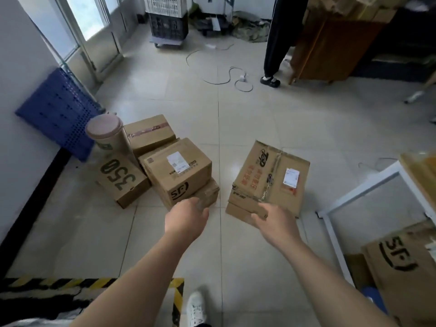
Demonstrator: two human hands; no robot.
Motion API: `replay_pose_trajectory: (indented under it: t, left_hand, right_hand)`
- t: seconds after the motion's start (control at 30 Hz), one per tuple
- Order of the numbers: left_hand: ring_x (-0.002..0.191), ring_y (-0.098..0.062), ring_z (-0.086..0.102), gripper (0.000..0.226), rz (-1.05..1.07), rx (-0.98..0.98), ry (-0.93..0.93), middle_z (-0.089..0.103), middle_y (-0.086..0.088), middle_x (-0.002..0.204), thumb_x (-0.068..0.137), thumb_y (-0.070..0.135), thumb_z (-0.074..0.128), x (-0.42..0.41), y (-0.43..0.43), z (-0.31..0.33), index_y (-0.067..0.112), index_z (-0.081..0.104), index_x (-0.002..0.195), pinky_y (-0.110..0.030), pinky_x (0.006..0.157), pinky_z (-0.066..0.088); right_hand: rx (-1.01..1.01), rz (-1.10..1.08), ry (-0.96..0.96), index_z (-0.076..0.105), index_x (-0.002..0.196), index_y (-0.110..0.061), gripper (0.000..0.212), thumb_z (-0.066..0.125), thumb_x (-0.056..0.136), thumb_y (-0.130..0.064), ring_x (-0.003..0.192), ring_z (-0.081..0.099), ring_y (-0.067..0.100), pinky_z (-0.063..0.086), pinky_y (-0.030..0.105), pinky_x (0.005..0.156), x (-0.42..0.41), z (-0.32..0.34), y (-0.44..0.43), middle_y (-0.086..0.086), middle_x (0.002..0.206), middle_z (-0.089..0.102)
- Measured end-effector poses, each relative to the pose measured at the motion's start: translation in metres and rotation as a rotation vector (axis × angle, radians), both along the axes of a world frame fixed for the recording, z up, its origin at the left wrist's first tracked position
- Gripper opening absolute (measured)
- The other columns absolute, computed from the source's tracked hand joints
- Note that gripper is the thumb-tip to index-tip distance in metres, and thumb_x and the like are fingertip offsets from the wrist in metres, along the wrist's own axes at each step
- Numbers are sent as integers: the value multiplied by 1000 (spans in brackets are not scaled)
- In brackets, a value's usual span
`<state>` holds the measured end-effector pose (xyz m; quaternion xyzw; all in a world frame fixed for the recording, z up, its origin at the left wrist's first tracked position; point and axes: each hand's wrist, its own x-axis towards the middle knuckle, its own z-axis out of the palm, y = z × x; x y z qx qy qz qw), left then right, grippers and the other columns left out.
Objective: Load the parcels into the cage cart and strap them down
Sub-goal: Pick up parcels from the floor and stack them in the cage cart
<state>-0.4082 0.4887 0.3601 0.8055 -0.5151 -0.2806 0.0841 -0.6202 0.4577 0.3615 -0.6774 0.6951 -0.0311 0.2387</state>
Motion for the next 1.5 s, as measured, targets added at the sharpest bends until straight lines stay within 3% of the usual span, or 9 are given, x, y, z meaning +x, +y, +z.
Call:
replay_pose_trajectory:
  t: [0.17, 0.3, 0.43, 0.67, 0.83, 0.93, 1.07, 1.23, 1.5]
  left_hand:
    - [94, -21, 62, 28, 46, 31, -9, 66, 2, 103, 91, 45, 51, 25, -58, -16, 25, 60, 109, -36, 80, 54]
    - [106, -22, 61, 47, 149, 52, 2, 64, -1, 121, 91, 43, 52, 49, -99, -38, 23, 53, 133, -36, 86, 54]
    - [106, -22, 60, 44, 256, 87, 0, 63, -3, 120, 93, 40, 52, 75, -141, -71, 19, 53, 131, -34, 83, 53]
    - [104, -26, 58, 43, 467, 179, 64, 59, -6, 116, 88, 44, 54, 119, -214, -171, 24, 51, 126, -41, 82, 54]
    - [111, -33, 52, 53, 533, 285, 55, 51, -11, 120, 88, 46, 55, 145, -245, -253, 25, 39, 135, -46, 90, 49]
    - [119, -36, 46, 65, 593, 324, 85, 44, -15, 129, 89, 45, 56, 158, -261, -301, 24, 27, 143, -49, 96, 46]
    - [127, -42, 42, 89, 666, 332, 166, 28, -21, 145, 89, 45, 60, 172, -279, -361, 25, -1, 152, -53, 102, 42]
    - [124, -40, 45, 107, 747, 296, 278, 10, -20, 152, 85, 44, 67, 182, -288, -401, 34, -19, 149, -51, 101, 44]
    - [130, -43, 35, 121, 943, 276, 161, 18, -20, 149, 64, 78, 64, 213, -241, -388, 39, -15, 147, -55, 102, 41]
  right_hand:
    - [49, 34, 14, 54, 134, -23, 47, 54, 92, -44, 122, 52, 22, 44, 37, 100, 29, -12, -63, -1, 133, 57]
    - [79, 112, 16, 55, 132, -21, 44, 51, 94, -42, 120, 52, 24, 44, 39, 100, 57, -25, -124, 1, 131, 58]
    - [84, 204, 2, 53, 135, -20, 46, 50, 94, -41, 123, 51, 23, 43, 40, 102, 83, -52, -191, 2, 133, 57]
    - [161, 340, 13, 51, 137, -18, 51, 49, 93, -44, 122, 51, 24, 41, 39, 103, 139, -144, -312, 4, 133, 56]
    - [233, 371, 21, 45, 140, -21, 53, 50, 93, -44, 125, 47, 24, 40, 42, 105, 178, -229, -364, 4, 134, 52]
    - [278, 367, 28, 45, 135, -28, 52, 49, 87, -50, 117, 51, 25, 46, 45, 97, 196, -287, -387, 5, 129, 50]
    - [327, 297, 26, 29, 144, -33, 69, 54, 83, -54, 123, 49, 30, 44, 48, 100, 211, -352, -411, 10, 143, 36]
    - [370, 248, -61, 11, 152, -31, 88, 66, 85, -42, 129, 43, 27, 38, 42, 104, 231, -387, -426, 7, 144, 36]
    - [265, 335, -94, 13, 150, -39, 94, 69, 77, -54, 130, 36, 26, 40, 44, 103, 292, -370, -380, 4, 140, 38]
